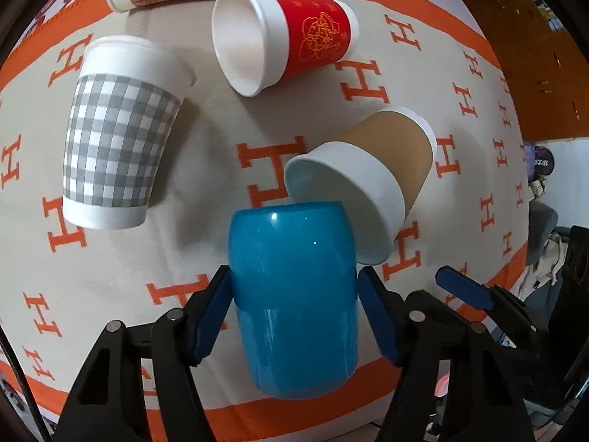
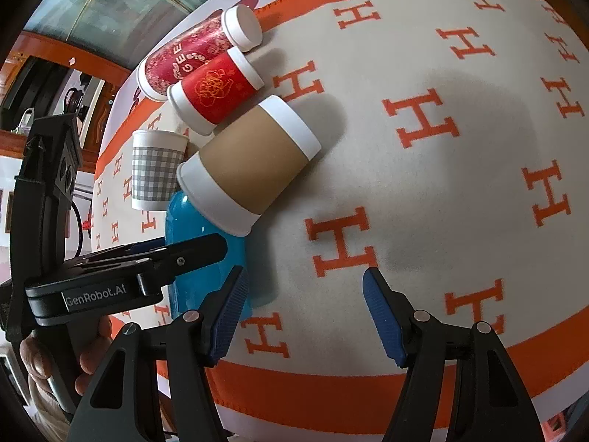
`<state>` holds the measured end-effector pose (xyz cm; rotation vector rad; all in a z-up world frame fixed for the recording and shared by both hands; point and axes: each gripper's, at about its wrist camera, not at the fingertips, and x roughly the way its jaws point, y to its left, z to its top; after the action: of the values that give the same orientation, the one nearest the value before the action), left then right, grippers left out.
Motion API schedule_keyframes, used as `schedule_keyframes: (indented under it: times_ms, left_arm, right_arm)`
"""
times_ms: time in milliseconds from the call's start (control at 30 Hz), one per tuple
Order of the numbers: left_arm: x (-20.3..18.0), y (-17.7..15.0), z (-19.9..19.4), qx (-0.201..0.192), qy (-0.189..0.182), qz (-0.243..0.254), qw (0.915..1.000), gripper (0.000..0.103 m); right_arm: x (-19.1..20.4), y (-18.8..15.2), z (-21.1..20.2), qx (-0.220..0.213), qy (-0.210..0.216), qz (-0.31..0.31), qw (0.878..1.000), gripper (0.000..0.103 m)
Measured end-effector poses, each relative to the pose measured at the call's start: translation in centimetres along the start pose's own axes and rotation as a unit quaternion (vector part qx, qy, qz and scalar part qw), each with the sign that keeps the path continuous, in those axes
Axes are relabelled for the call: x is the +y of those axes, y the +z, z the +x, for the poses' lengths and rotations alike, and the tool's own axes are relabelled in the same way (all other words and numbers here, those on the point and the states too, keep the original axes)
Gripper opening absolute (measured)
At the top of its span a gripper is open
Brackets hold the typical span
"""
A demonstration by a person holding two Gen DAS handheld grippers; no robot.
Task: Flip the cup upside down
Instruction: 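Lower the right gripper over the blue cup and close on its sides, then lift the blue cup with the right gripper and carry it sideways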
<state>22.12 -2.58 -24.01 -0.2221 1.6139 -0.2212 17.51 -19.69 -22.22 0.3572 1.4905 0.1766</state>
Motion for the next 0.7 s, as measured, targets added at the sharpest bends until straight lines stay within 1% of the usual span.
schedule_keyframes:
  times_ms: [367,533,700]
  left_arm:
    - [-0.1,-0.4,0.0,-0.009,-0.003,0.002,1.0000,0.067]
    - [0.0,-1.6,-0.8,-0.013,0.008,0.007,0.9999,0.067]
    - [0.1,-3.1,-1.9,-0.014,0.004,0.003,0.9999,0.066]
  right_arm:
    - [-1.8,0.4,0.1,0.002,0.009,0.032,0.999,0.067]
    - [-2.2,0.1,-0.3,0.003,0.014,0.035,0.999,0.066]
    - [-2.5,-0.6,-0.9,-0.001,0.017,0.038,0.999,0.066]
